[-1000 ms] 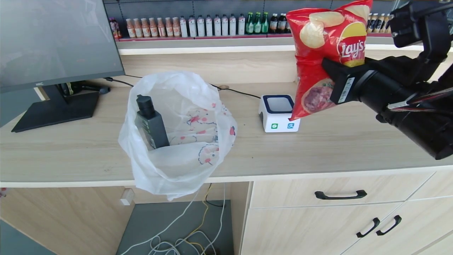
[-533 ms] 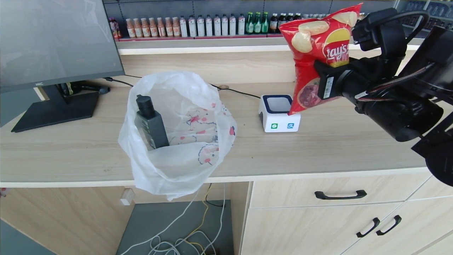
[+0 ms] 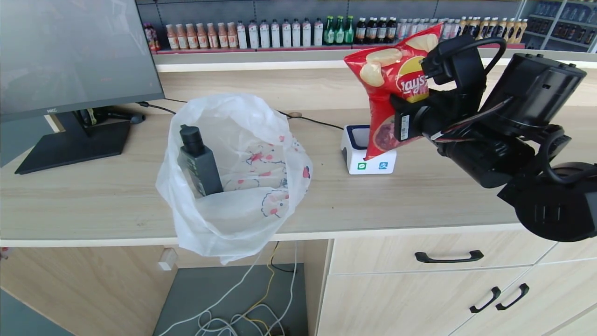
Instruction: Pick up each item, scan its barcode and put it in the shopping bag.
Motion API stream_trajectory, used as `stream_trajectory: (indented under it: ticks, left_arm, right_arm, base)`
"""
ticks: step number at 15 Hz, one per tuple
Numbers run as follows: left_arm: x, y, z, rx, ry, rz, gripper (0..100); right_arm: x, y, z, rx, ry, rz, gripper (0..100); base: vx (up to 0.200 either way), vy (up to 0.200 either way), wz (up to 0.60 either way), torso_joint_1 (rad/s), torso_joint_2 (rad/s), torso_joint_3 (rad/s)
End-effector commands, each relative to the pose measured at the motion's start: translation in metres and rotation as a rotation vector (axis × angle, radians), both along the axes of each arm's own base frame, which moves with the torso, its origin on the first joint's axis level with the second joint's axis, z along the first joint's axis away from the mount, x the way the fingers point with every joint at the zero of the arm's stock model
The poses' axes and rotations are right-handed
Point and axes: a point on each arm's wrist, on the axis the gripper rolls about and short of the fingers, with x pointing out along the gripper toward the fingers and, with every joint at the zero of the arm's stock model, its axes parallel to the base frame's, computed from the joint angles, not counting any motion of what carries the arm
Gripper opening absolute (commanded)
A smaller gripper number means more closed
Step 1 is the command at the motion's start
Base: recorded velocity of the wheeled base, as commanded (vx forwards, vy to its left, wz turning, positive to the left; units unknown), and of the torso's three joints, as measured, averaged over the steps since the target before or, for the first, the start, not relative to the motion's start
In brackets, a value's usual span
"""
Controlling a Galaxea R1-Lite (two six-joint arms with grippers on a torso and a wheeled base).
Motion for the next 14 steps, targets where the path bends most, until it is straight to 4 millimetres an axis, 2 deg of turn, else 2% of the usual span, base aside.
stream_trajectory:
  ticks: [1, 7, 14]
  left_arm:
    - [0.000, 0.000, 0.000, 0.000, 0.000, 0.001, 100]
    - [0.000, 0.000, 0.000, 0.000, 0.000, 0.001, 100]
    - [0.000, 0.000, 0.000, 0.000, 0.000, 0.001, 100]
  right_arm:
    - [0.004, 0.003, -0.007, -0.009, 0.019, 0.000, 0]
    - [0.012, 0.004, -0.021, -0.028, 0.053, -0.005, 0]
    - [0.016, 0.005, -0.026, -0.031, 0.067, -0.007, 0]
  base:
    - [0.000, 0.000, 0.00, 0.000, 0.00, 0.000]
    - [0.000, 0.000, 0.00, 0.000, 0.00, 0.000]
    - [0.000, 0.000, 0.00, 0.000, 0.00, 0.000]
